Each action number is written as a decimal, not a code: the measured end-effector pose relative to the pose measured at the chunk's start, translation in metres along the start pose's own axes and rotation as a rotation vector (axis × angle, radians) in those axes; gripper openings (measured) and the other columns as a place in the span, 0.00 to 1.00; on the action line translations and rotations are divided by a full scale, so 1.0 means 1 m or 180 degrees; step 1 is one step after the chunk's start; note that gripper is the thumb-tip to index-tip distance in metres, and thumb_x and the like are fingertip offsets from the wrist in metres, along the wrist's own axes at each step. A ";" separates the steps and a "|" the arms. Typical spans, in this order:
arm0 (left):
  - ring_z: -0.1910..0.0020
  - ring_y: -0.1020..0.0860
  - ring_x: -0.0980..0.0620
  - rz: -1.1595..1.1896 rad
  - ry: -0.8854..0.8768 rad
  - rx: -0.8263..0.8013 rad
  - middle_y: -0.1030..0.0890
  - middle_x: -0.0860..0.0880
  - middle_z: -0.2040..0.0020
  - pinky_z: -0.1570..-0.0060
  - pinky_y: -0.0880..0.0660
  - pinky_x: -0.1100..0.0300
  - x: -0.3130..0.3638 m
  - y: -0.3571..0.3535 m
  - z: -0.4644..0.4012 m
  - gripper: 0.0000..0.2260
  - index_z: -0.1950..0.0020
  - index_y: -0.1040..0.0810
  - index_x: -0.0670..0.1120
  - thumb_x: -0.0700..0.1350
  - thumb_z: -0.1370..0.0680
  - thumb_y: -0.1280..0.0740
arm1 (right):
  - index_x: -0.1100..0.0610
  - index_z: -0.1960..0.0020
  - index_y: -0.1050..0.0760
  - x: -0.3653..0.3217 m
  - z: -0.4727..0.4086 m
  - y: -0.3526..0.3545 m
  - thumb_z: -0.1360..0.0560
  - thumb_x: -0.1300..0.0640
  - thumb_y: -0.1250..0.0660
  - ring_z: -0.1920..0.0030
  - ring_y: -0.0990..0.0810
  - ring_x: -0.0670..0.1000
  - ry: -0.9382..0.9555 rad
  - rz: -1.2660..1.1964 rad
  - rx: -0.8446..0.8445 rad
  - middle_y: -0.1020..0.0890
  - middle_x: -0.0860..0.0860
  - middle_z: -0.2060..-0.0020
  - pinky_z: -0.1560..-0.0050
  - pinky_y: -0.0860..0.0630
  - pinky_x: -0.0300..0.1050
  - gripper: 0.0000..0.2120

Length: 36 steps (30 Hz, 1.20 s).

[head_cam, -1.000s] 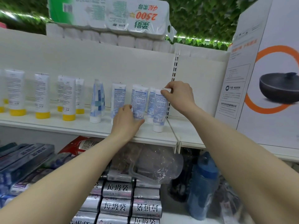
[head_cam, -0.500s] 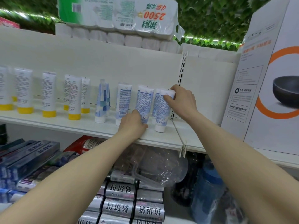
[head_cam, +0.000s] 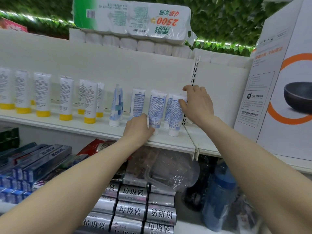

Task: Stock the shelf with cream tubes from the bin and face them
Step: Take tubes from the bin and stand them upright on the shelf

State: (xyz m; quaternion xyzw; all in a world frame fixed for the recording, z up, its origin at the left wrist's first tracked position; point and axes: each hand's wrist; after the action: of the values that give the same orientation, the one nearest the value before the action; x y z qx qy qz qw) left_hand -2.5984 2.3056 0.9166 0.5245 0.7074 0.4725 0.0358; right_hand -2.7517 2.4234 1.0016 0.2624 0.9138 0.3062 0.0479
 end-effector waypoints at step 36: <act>0.43 0.27 0.40 -0.1245 0.1247 -0.0693 0.26 0.45 0.39 0.55 0.24 0.45 -0.539 0.155 0.337 0.21 0.34 0.29 0.47 0.50 0.24 0.32 | 0.57 0.42 0.25 -0.549 0.318 -0.196 0.26 0.52 0.36 0.50 0.25 0.60 0.1493 -0.1303 -0.1698 0.22 0.55 0.49 0.52 0.29 0.53 0.15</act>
State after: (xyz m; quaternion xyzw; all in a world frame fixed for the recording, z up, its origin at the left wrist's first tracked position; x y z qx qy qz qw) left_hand -2.0638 2.1004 0.6001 0.2701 0.7336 0.6219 0.0450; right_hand -2.2902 2.1821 0.5901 -0.0235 0.8219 0.5681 -0.0355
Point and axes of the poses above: each hand's wrist, its own z-axis away from the middle knuckle, its own y-axis out of the back of the hand, x = y × z
